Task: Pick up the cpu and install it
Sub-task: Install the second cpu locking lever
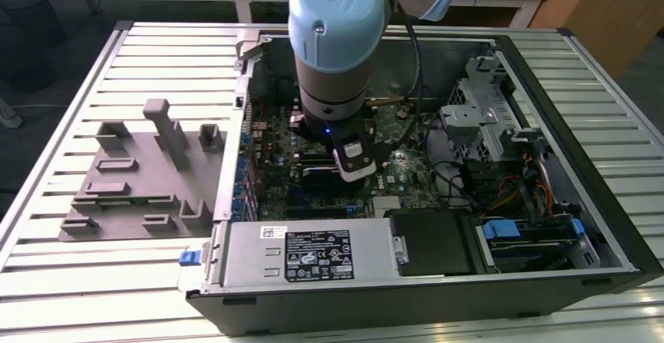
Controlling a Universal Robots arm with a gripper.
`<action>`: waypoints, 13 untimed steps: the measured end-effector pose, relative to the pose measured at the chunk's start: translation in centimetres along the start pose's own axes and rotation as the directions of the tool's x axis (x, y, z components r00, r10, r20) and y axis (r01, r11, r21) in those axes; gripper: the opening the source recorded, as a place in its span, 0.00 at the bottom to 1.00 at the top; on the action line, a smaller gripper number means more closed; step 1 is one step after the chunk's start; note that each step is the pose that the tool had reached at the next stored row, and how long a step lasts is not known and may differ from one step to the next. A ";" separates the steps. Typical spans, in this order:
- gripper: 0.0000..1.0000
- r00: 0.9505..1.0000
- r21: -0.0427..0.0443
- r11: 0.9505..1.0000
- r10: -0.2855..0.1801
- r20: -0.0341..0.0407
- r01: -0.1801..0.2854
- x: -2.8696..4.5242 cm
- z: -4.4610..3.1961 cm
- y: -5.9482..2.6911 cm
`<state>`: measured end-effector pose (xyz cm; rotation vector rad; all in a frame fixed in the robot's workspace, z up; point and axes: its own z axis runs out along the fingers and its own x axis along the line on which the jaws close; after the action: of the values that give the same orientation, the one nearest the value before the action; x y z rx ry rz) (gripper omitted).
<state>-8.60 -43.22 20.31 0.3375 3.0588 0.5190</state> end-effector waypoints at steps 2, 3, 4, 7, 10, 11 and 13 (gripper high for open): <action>0.11 1.000 0.000 1.000 -0.002 -0.001 0.002 0.00 0.02 0.00; 0.11 1.000 0.000 1.000 -0.003 -0.001 0.003 0.01 0.04 0.02; 0.11 1.000 0.000 1.000 -0.003 -0.001 0.003 0.01 0.05 0.04; 0.11 1.000 0.000 1.000 -0.004 -0.001 0.004 0.04 0.09 0.16; 0.11 1.000 0.000 1.000 -0.005 -0.002 0.005 0.08 0.14 0.30; 0.11 1.000 0.000 1.000 -0.005 -0.002 0.005 0.08 0.15 0.33; 0.11 1.000 0.000 1.000 -0.006 -0.002 0.006 0.10 0.18 0.42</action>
<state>-8.60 -42.75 20.28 0.3284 3.0607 0.5196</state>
